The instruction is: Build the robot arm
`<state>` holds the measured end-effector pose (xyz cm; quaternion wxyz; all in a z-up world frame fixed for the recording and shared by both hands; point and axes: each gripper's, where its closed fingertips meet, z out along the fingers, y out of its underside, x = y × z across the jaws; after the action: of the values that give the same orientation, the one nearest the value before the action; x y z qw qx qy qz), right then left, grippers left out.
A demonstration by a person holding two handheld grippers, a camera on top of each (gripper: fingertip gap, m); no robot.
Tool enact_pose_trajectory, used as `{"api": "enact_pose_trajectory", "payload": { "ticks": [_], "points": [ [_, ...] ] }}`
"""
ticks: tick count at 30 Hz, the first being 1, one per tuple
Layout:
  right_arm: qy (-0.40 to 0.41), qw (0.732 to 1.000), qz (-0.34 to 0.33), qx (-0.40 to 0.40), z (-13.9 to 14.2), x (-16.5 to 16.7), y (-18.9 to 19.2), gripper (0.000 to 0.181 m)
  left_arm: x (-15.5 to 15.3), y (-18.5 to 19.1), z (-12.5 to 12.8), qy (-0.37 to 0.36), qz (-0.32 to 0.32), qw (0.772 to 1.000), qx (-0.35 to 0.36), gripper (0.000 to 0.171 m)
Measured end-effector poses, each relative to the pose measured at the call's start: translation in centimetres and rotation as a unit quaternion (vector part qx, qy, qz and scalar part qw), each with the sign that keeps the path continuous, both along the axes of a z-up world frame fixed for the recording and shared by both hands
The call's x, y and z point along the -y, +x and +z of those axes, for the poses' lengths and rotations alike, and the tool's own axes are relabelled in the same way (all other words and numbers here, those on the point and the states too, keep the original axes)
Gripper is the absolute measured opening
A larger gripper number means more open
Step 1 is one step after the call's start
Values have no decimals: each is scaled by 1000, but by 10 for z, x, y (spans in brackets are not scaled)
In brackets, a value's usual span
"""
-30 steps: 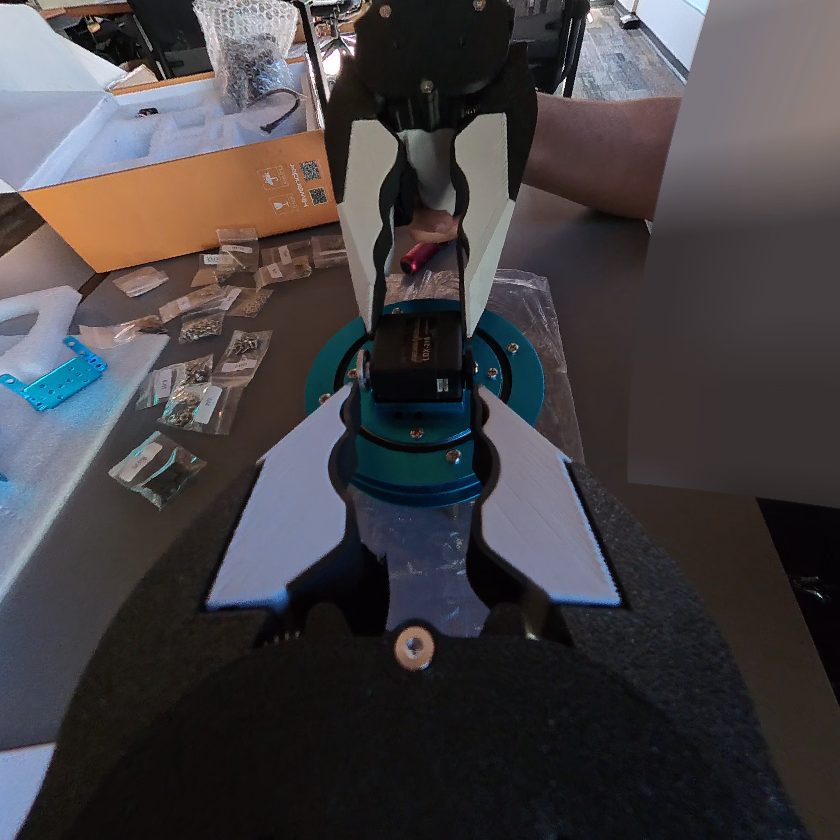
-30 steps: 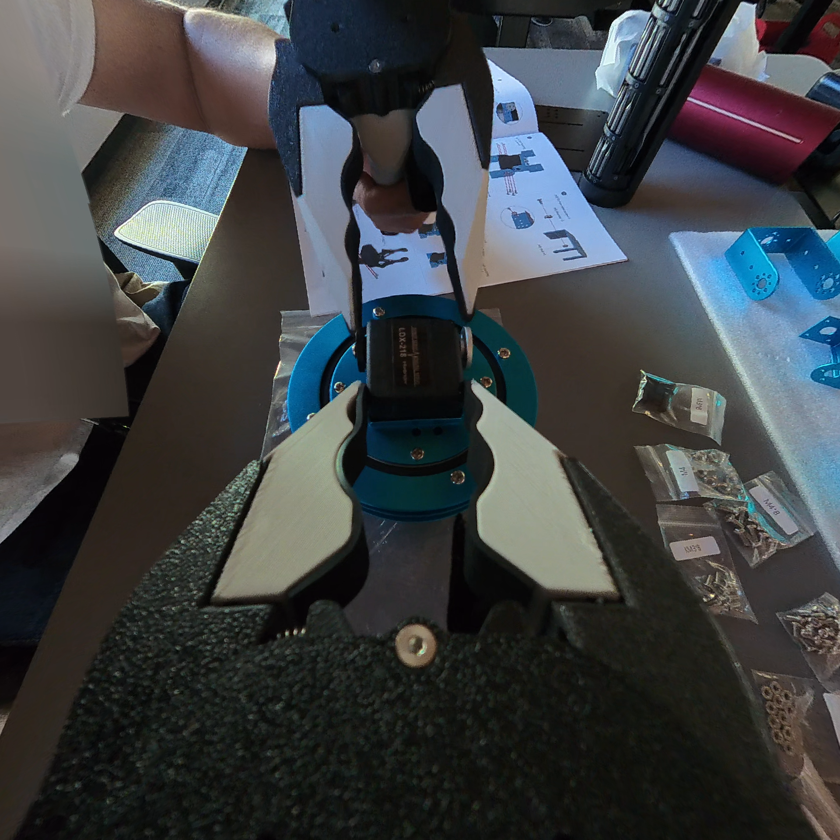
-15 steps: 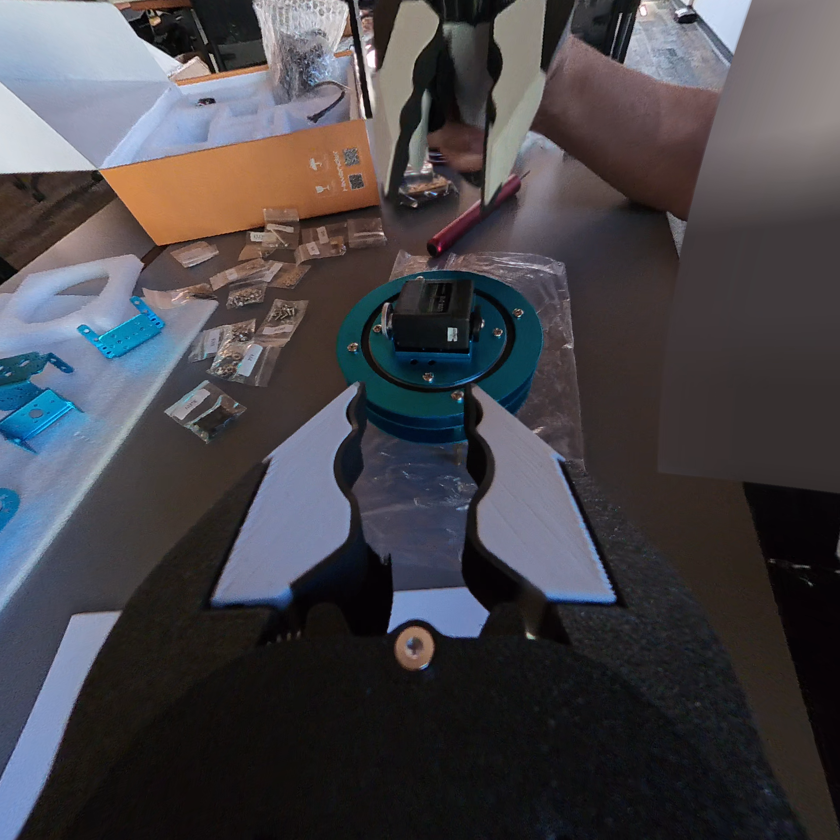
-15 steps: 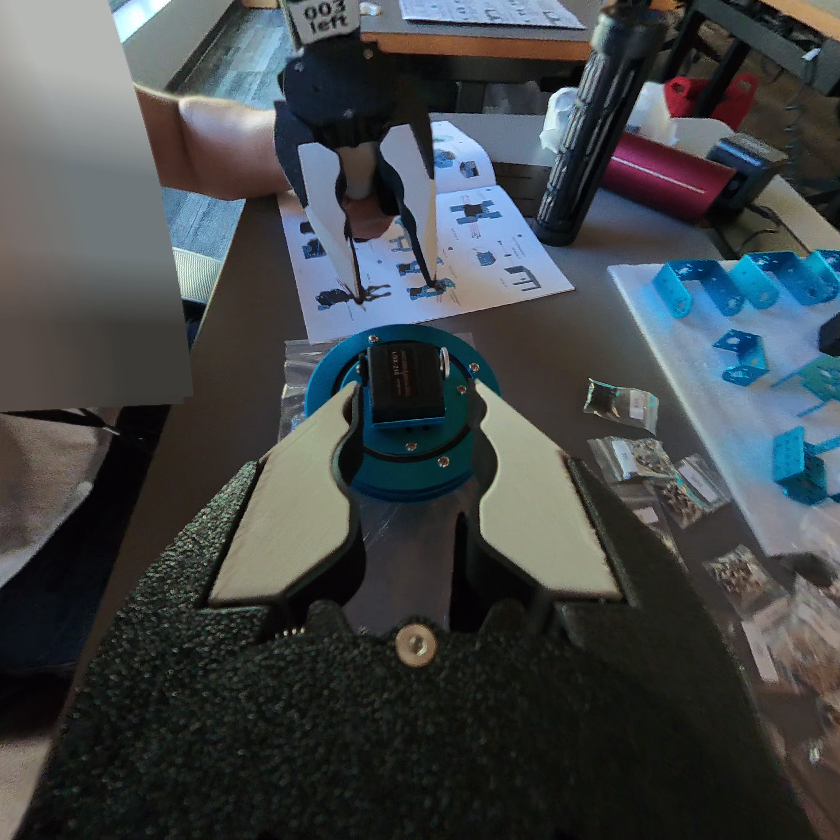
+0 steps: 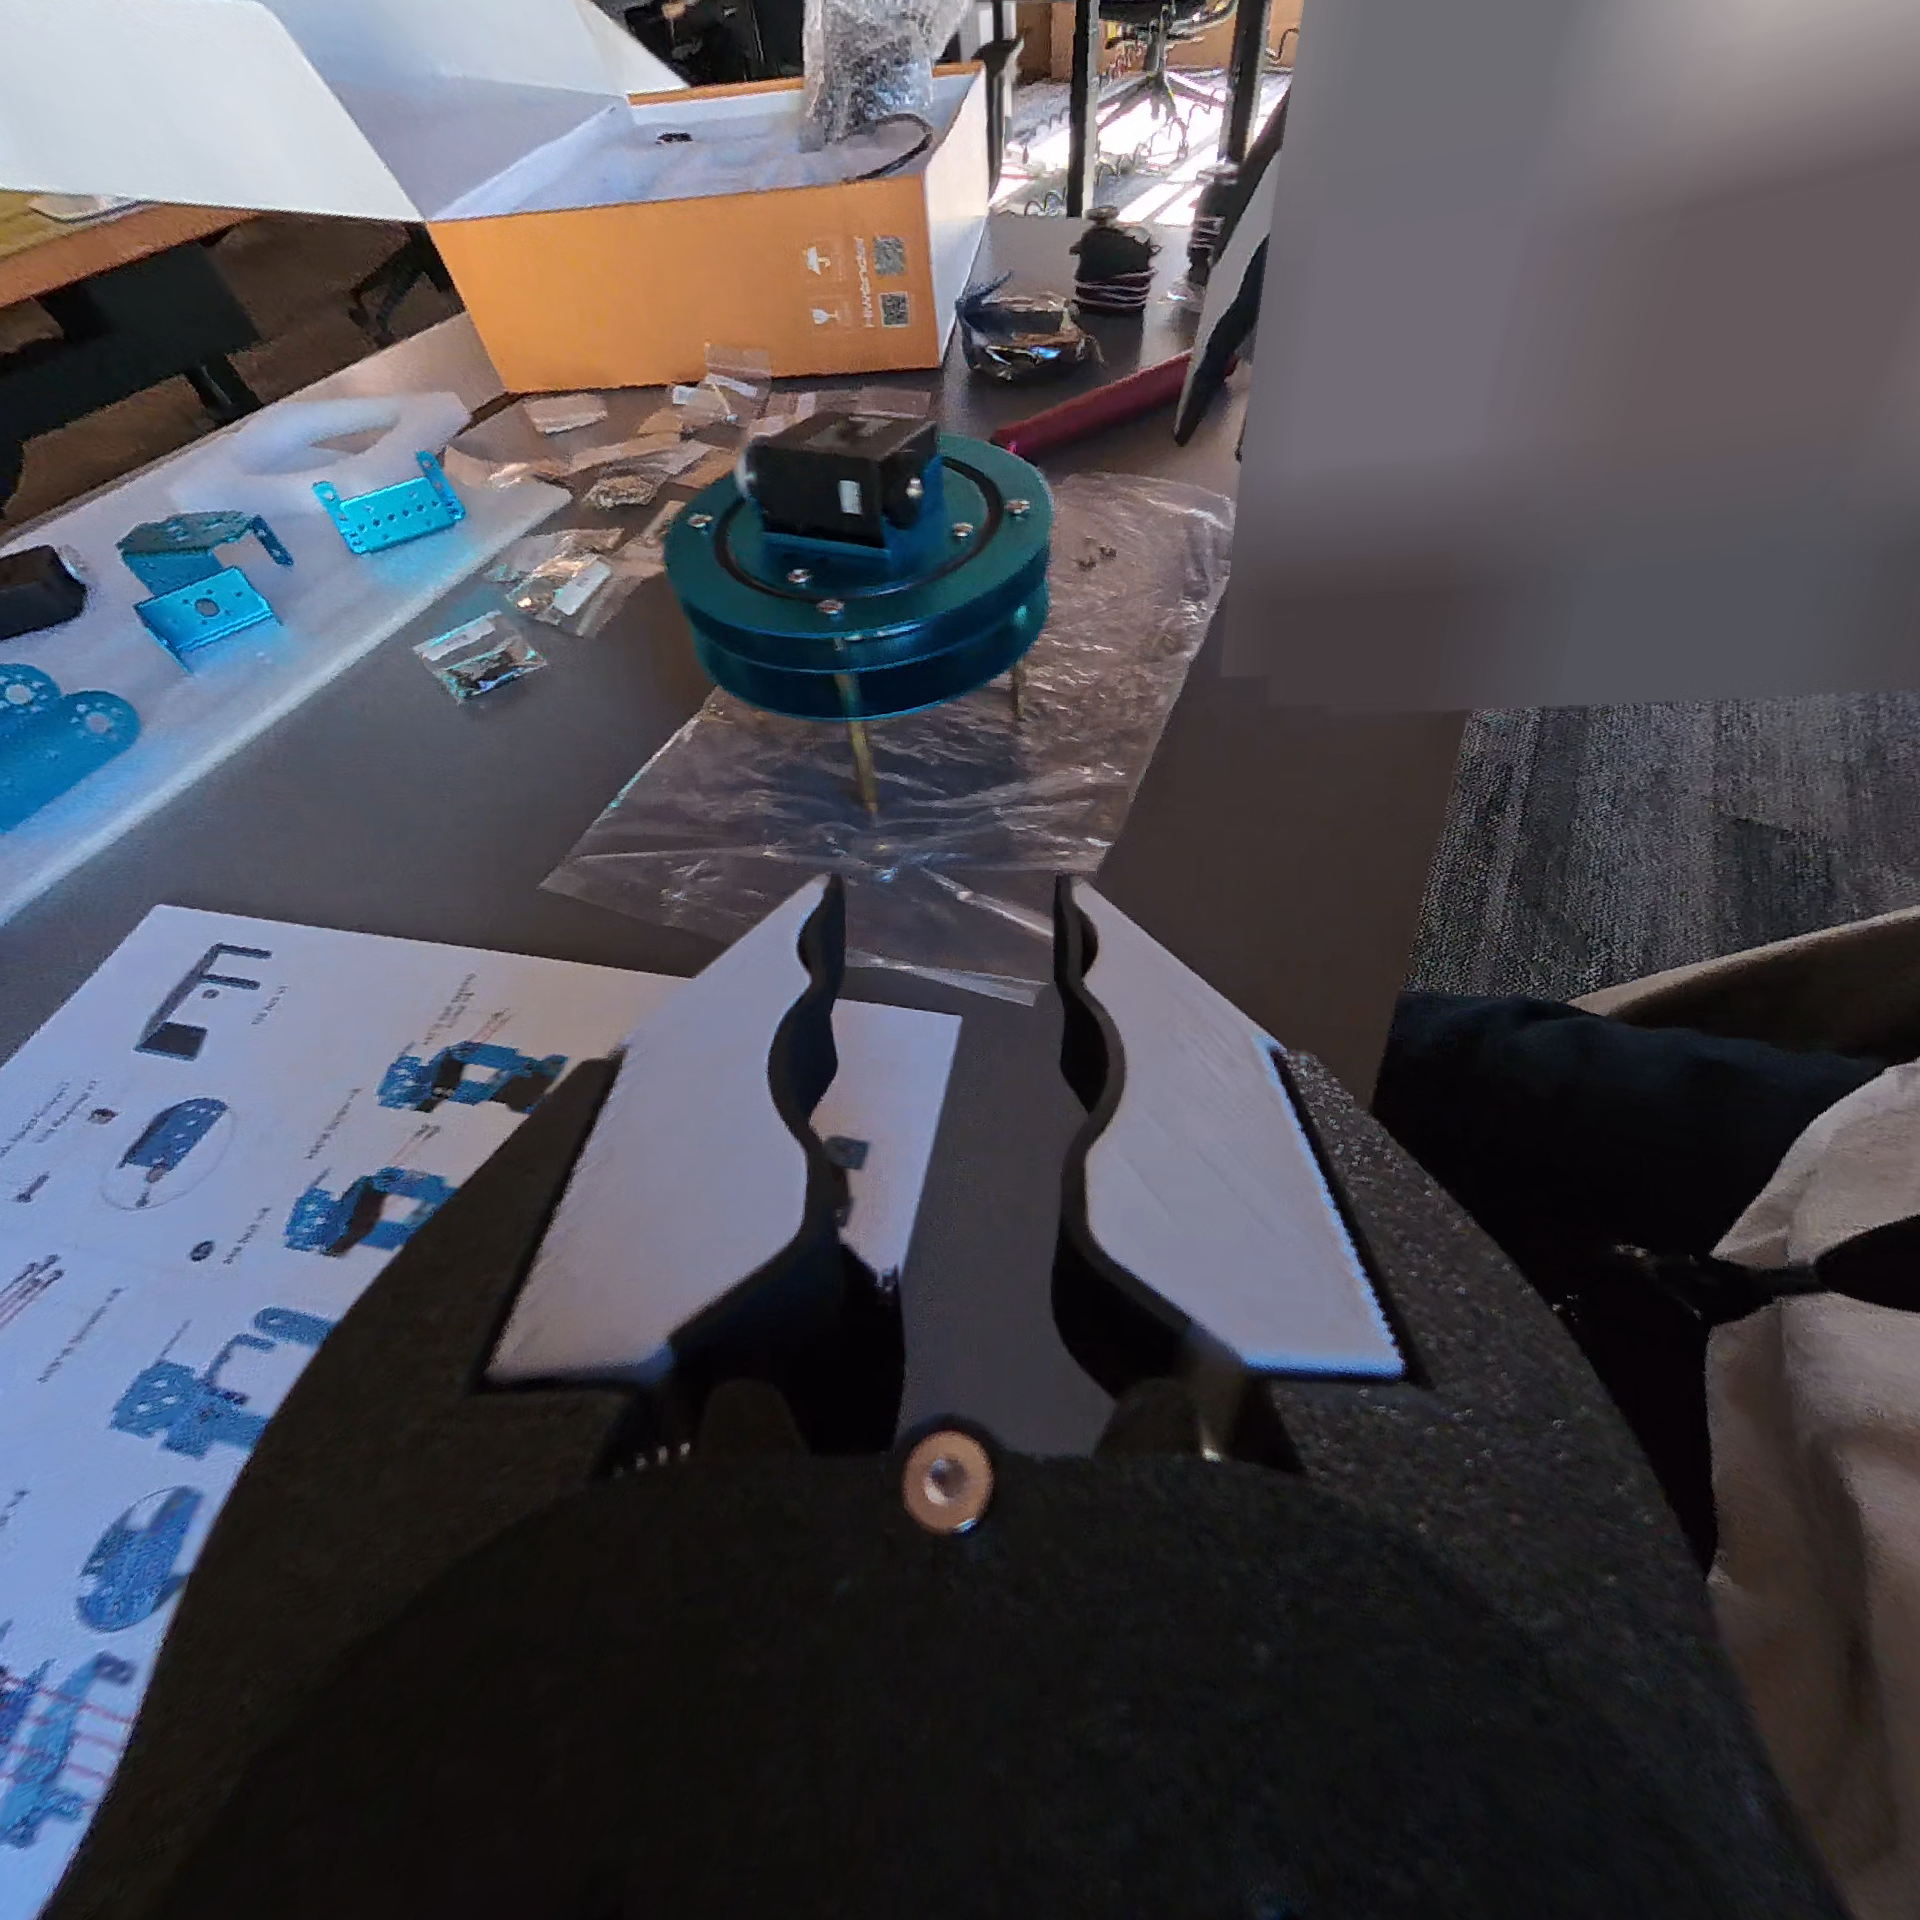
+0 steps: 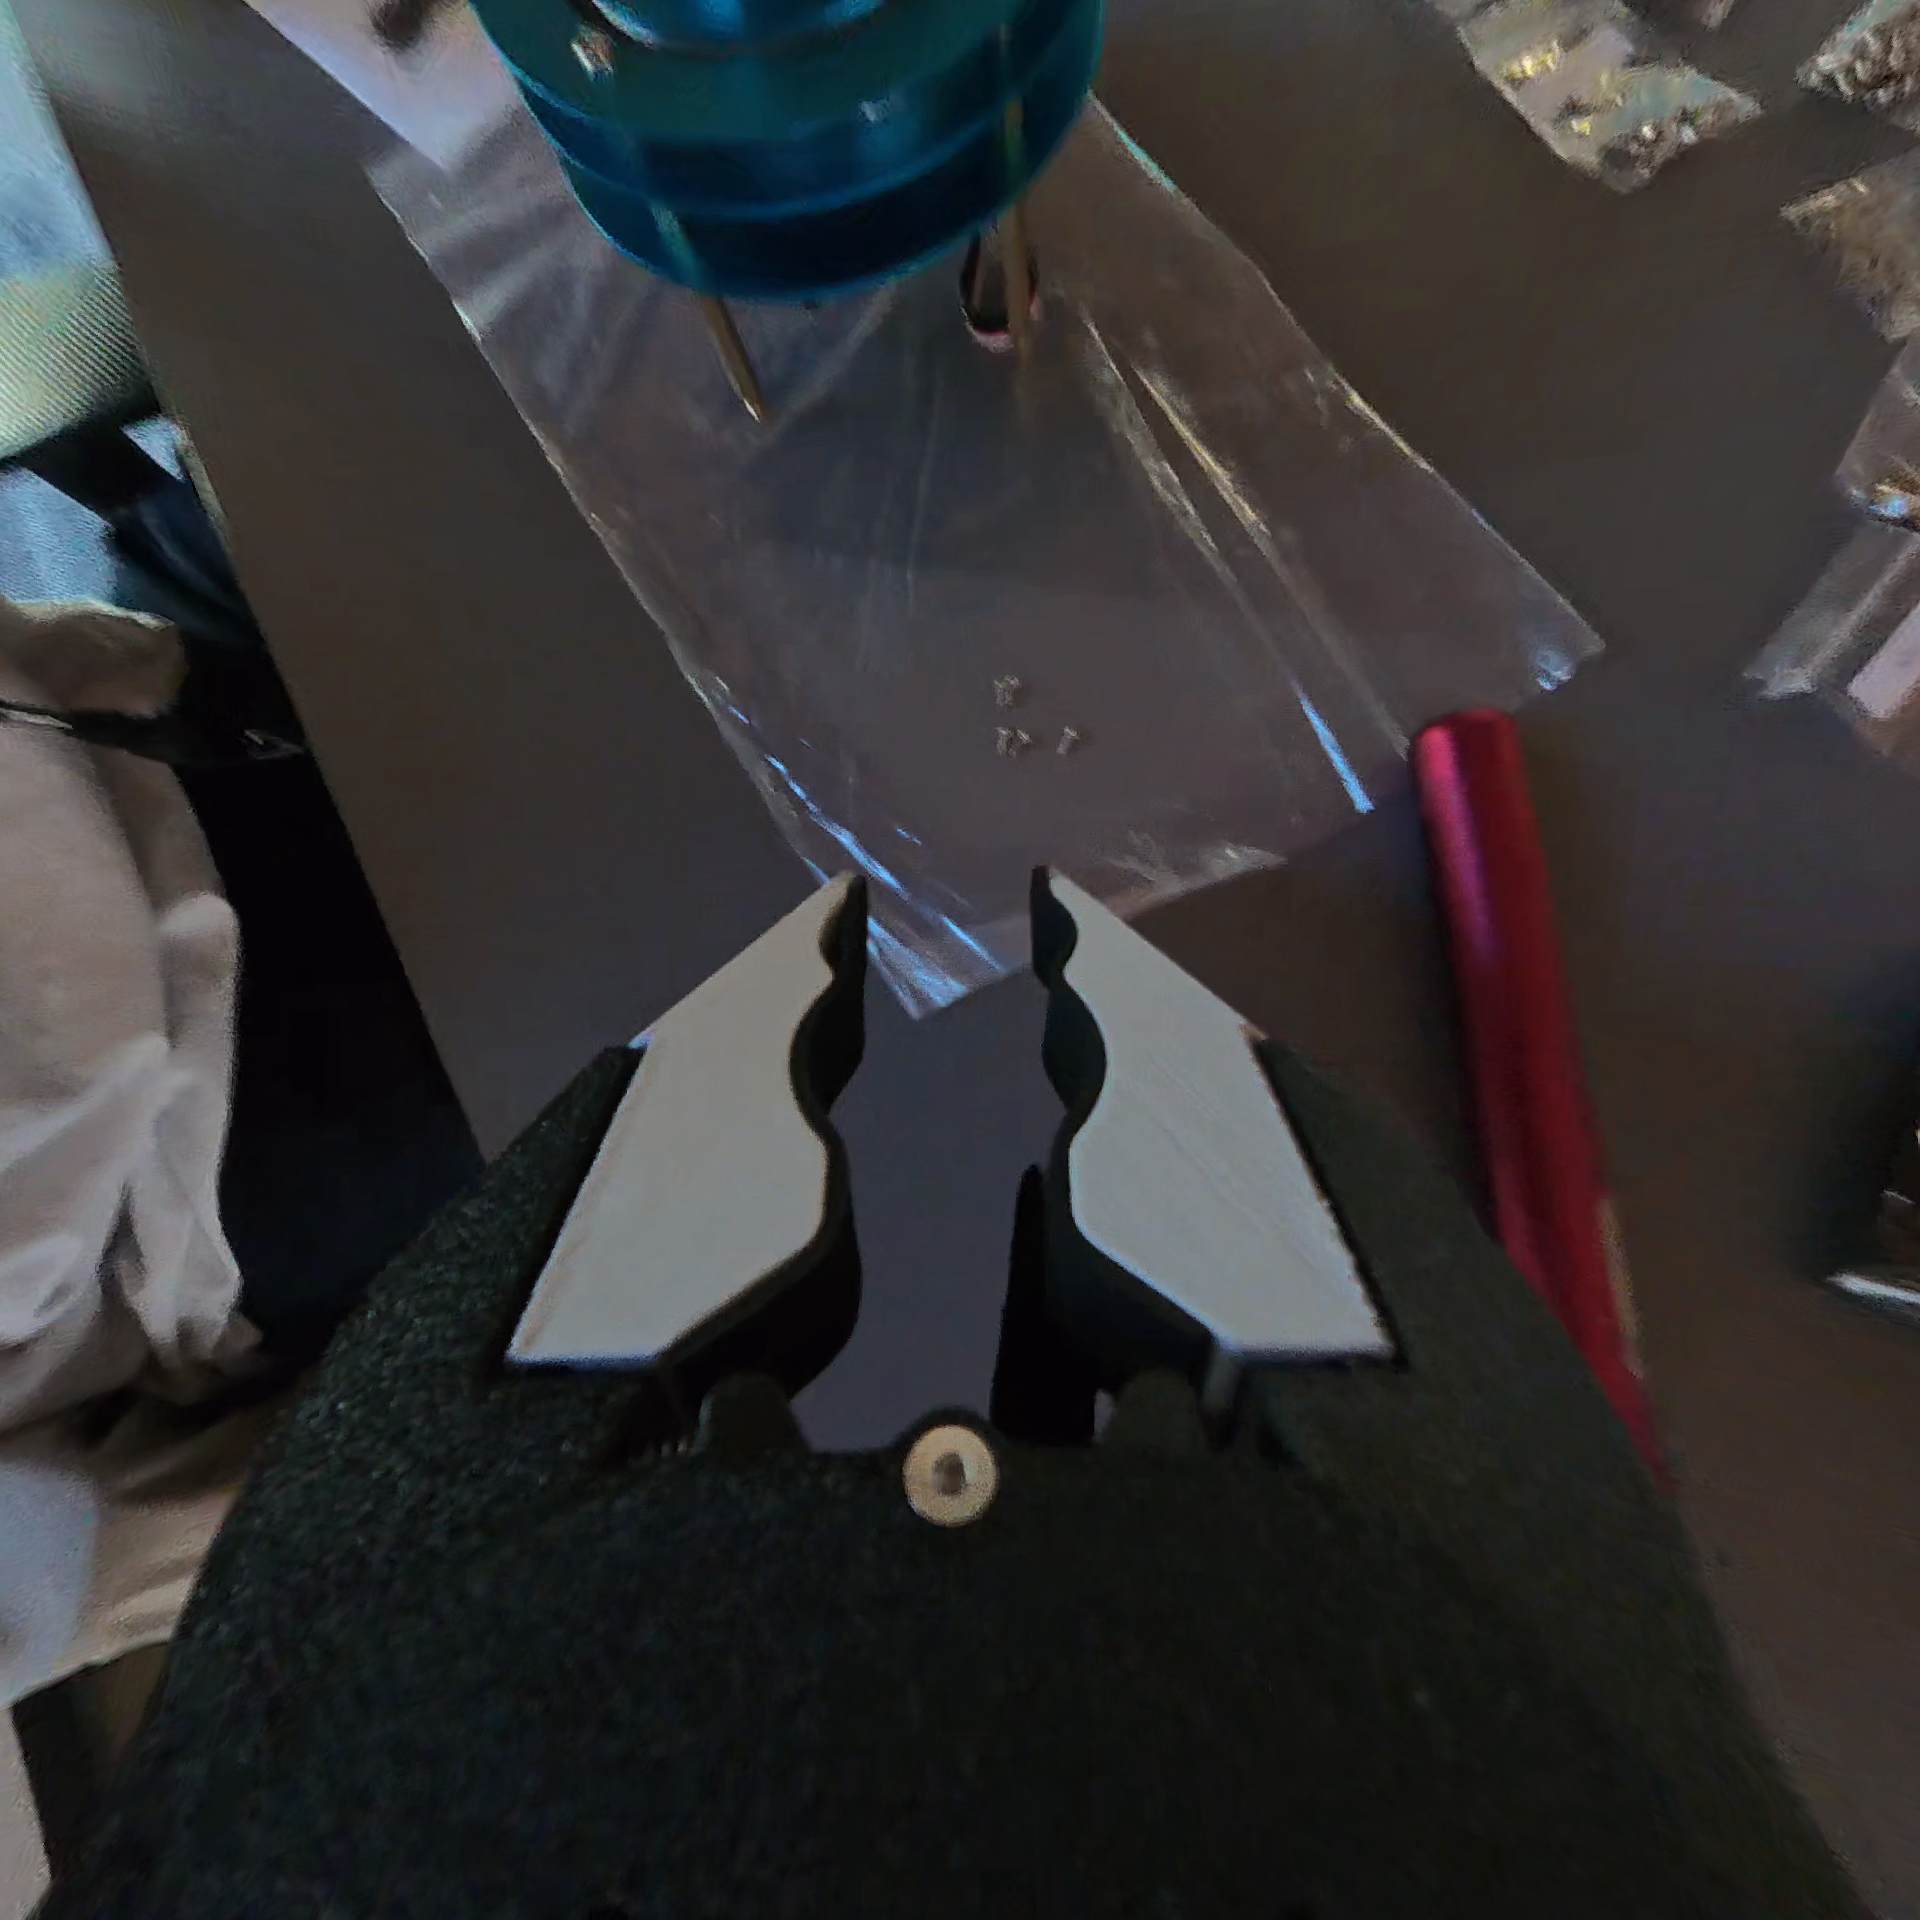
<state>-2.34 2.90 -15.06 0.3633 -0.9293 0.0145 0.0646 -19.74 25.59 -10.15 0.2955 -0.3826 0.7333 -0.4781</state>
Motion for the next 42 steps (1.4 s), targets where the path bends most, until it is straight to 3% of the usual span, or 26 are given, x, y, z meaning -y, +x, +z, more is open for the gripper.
{"api": "enact_pose_trajectory", "payload": {
  "ticks": [6,9,14,25,28,31,35,38,42],
  "points": [
    [16,1000,-19,15,-4,-31,9,16,41,-11,-2,-11,-24,999,18,35],
    [-5,998,-26,54,-8,-37,20,6,44,-10,-1,-2,-12,999,34,32],
    [-49,996,-23,71,-27,-39,26,7,50,-12,5,-38,-15,998,47,30],
    [-44,997,-12,55,-31,-44,23,0,47,-9,2,-54,-21,998,35,30],
    [4,1000,-17,26,-14,-52,18,0,50,-4,4,-44,-24,998,34,30],
    [113,993,-7,-22,26,-72,-3,0,53,7,7,-43,-26,998,38,29],
    [283,953,52,-95,88,-106,-61,0,56,31,14,-99,-18,995,19,19],
    [330,934,57,-128,106,-130,-91,0,65,47,15,-131,-20,991,5,20],
    [348,918,53,-183,112,-153,-119,0,79,57,26,-95,-5,993,66,22]
  ]
}}
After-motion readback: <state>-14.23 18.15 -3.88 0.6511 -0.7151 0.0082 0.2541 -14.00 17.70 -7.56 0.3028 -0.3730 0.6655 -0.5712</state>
